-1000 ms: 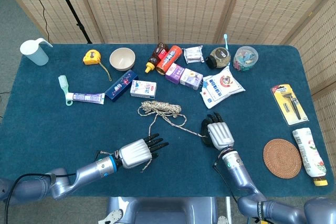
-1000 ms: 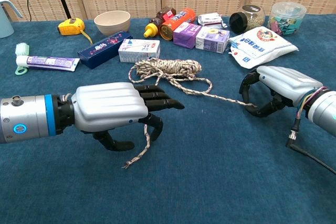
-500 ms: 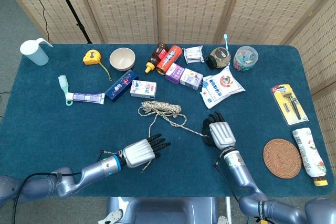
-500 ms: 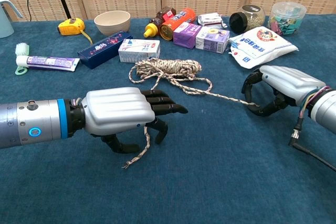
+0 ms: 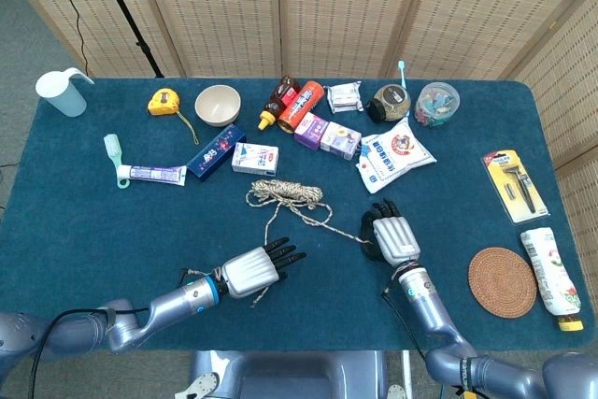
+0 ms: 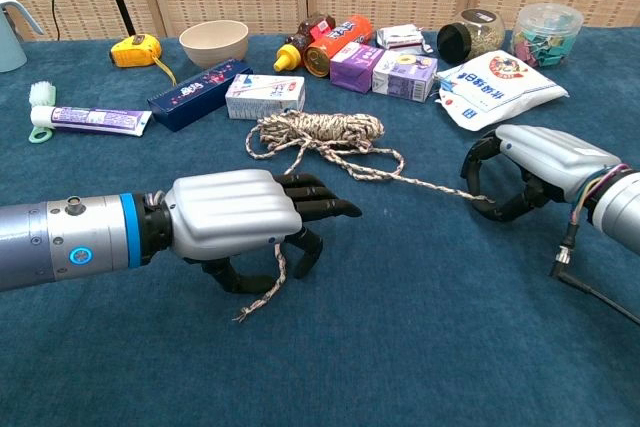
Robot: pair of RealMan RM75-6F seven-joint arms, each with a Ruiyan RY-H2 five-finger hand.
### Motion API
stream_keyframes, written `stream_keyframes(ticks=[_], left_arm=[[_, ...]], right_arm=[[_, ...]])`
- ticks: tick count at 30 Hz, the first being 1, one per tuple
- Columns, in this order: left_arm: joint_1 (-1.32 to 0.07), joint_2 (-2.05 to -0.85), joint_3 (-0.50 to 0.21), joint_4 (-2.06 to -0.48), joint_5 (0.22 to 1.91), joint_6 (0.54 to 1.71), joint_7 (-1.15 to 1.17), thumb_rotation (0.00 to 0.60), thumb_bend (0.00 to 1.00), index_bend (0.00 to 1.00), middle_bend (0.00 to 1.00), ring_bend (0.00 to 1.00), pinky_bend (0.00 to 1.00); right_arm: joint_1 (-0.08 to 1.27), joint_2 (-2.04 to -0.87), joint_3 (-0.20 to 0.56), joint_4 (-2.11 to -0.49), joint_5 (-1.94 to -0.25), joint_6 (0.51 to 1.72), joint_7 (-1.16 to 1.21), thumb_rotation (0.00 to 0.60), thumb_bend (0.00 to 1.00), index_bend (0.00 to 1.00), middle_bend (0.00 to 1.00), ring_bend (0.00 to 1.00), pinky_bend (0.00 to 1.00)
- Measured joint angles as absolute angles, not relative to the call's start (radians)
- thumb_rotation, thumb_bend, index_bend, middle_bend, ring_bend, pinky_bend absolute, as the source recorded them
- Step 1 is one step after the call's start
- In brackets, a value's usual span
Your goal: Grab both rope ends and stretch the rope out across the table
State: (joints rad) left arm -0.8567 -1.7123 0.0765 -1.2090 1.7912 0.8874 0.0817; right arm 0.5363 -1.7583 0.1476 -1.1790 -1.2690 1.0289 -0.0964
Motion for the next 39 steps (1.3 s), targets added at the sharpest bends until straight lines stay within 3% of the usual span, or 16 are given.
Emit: stream_keyframes(ticks=[6,11,39], left_arm=[[-0.862,-1.718,0.078,-1.207,1.781,0.886,0.089,0.6,0.37,0.48,0.0,0.0,0.0],[-0.867,-1.729,0.079,-1.204,1.769,0.879,0.096,0.6,0.44,0.5,0.0,0.0,0.0],[-0.873,-1.737,0.094,-1.19,1.746,0.894,0.1,0.6,0.43,0.57,0.0,0.0,0.0]], right_arm=[[0.534,-1.757,0.148,-1.177,-1.269,1.029,-0.091,0.6,0.44,0.63,0.35,0.15,0.0],[0.531,-1.757,0.149,-1.173,-1.269,1.031,-0.084,0.6,0.44,0.63,0.35,0.16,0.0],[0.526,-1.758,0.152,-1.166,-1.277,1.037,-0.074,0.6,0.44,0.64,0.36,0.16,0.0]])
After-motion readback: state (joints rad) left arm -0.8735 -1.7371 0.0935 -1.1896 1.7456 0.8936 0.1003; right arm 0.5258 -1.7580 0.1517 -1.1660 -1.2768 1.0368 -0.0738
